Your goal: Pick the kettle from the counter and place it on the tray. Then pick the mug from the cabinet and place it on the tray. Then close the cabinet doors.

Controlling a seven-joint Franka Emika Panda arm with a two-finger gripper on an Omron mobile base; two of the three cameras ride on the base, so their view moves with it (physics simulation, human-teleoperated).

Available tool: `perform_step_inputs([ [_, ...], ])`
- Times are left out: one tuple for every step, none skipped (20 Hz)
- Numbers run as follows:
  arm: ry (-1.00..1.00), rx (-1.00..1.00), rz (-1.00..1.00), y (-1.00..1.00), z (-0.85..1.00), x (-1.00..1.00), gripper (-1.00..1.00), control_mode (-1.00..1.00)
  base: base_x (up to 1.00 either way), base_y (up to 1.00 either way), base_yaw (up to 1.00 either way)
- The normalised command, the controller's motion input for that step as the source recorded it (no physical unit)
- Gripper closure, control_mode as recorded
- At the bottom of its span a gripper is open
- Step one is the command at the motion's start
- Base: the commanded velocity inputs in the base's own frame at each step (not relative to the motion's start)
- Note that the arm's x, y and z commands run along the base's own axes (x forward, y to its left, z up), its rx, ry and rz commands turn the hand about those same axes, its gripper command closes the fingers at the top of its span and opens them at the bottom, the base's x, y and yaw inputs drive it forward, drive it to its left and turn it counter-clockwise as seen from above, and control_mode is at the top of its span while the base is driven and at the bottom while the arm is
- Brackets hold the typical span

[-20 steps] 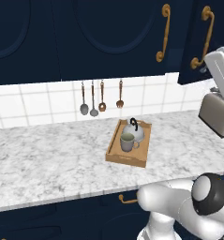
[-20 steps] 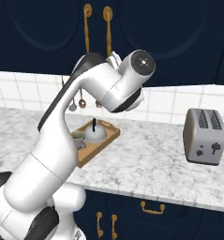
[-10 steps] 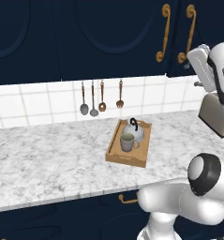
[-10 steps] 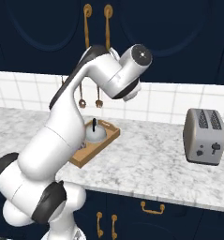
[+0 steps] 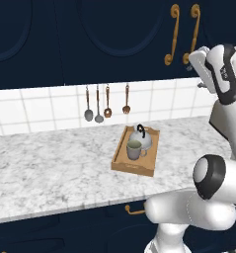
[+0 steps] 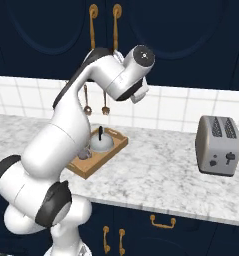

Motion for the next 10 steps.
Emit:
perform_step_inputs([
  [-0.02,0.00,-0.14,0.15,-0.01,0.66,-1.00,-1.00,0.00,0.00,0.00],
  [-0.01,0.00,-0.15,0.12,-0.01,0.61,-1.00,-1.00,0.00,0.00,0.00],
  [0.00,0.00,-0.16,0.11,-0.04,0.62,-1.00,-1.00,0.00,0.00,0.00],
  [0.00,0.00,-0.16,0.11,-0.07,0.65,-1.00,-1.00,0.00,0.00,0.00],
  [0.00,-0.01,-0.16,0.10,-0.08,0.66,-1.00,-1.00,0.00,0.00,0.00],
  [0.00,-0.01,-0.16,0.10,-0.07,0.68,-1.00,-1.00,0.00,0.00,0.00],
  [0.02,-0.02,-0.16,0.09,-0.08,0.68,-1.00,-1.00,0.00,0.00,0.00],
  [0.03,-0.01,-0.15,0.09,-0.09,0.65,-1.00,-1.00,0.00,0.00,0.00],
  [0.01,-0.01,-0.15,0.07,-0.06,0.59,-1.00,-1.00,0.00,0.00,0.00],
  [0.01,-0.01,-0.14,0.05,-0.06,0.52,-1.00,-1.00,0.00,0.00,0.00],
])
